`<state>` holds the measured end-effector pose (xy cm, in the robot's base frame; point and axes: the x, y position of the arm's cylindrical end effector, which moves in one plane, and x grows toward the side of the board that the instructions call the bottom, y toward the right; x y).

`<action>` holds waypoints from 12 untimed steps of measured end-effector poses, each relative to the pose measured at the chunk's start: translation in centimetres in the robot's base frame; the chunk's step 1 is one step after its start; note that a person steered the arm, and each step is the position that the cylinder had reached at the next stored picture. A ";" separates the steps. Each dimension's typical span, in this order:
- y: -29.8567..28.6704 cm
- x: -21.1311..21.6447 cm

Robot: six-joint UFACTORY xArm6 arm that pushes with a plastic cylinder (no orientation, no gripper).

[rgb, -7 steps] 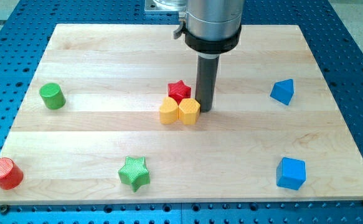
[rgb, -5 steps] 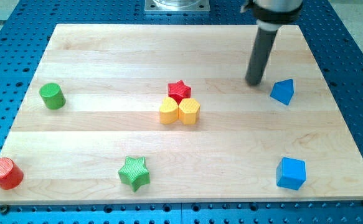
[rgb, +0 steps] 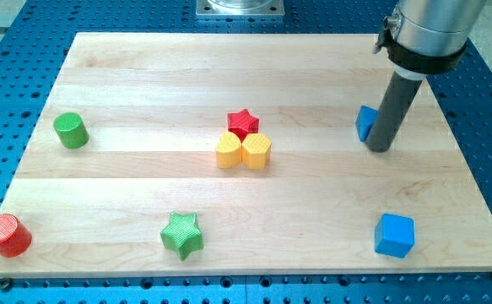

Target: Move the blue blocks towards the bottom center of the board

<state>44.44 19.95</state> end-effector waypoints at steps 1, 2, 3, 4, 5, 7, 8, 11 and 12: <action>4.6 -2.5; 5.1 -5.6; 1.3 -4.9; -0.7 -1.0; -2.4 2.6; 0.8 -1.2; -0.5 -3.4; -6.8 5.0; -4.2 6.5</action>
<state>50.97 15.74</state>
